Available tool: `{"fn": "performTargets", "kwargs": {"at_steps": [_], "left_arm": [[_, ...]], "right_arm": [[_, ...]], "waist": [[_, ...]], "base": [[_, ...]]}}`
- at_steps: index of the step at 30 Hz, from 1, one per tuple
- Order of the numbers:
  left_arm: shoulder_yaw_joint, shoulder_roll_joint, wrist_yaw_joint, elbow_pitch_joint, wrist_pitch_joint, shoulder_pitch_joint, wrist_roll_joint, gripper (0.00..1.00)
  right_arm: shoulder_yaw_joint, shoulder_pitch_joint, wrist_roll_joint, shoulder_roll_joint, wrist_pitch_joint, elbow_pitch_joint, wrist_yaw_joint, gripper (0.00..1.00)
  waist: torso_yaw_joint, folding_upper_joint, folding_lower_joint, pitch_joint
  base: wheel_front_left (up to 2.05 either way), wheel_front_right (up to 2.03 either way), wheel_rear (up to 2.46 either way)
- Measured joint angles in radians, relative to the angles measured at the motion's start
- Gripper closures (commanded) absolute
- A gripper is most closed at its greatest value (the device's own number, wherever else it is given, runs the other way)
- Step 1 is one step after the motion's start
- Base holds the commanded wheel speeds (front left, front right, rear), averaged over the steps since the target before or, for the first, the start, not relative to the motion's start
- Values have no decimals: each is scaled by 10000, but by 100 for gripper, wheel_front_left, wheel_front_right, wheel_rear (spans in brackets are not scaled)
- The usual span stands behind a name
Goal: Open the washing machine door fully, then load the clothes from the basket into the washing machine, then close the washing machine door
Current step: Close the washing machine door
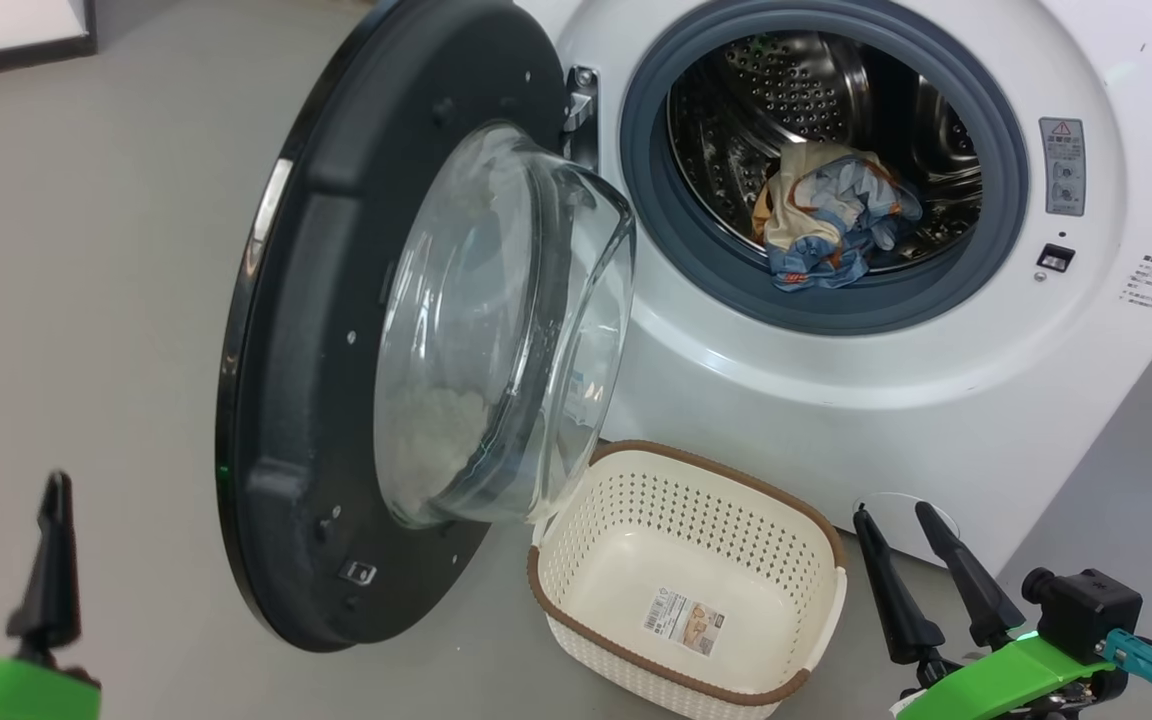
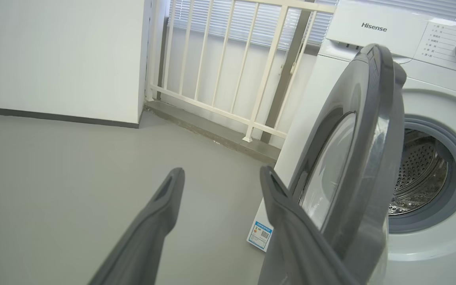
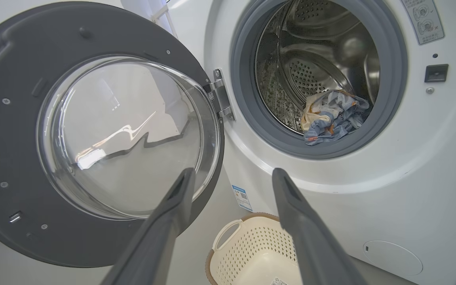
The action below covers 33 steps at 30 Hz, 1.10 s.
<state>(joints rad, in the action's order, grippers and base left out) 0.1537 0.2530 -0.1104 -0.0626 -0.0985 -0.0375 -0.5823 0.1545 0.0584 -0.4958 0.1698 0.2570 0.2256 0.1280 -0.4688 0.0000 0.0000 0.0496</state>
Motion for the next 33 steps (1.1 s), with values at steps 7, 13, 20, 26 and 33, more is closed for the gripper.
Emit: {"fn": "performTargets", "kwargs": {"at_steps": [7,13,20,26,33], "left_arm": [[-211,-474,2,460,1342,903,575,0],[-679,-867,15,608,2351,1508,1252,0],[-901,-1035,105,742,2984,1643,1653,0],[-980,-1032,190,911,3147,1814,1910,0],[-1055,-1037,249,1001,3290,1970,2088,0]], "right_arm": [[13,3,0,155,0,-23,0,0],[50,4,0,186,0,-48,0,0],[136,4,0,186,0,-52,0,0],[199,4,0,174,0,-50,0,0],[249,4,0,102,0,-52,0,0]], "waist": [[-109,0,-1,-11],[-128,0,0,16],[-85,0,0,0],[42,0,0,28],[188,0,0,52]], "base": [[0,0,0],[0,0,0],[0,0,0],[0,0,0],[0,0,0]]}}
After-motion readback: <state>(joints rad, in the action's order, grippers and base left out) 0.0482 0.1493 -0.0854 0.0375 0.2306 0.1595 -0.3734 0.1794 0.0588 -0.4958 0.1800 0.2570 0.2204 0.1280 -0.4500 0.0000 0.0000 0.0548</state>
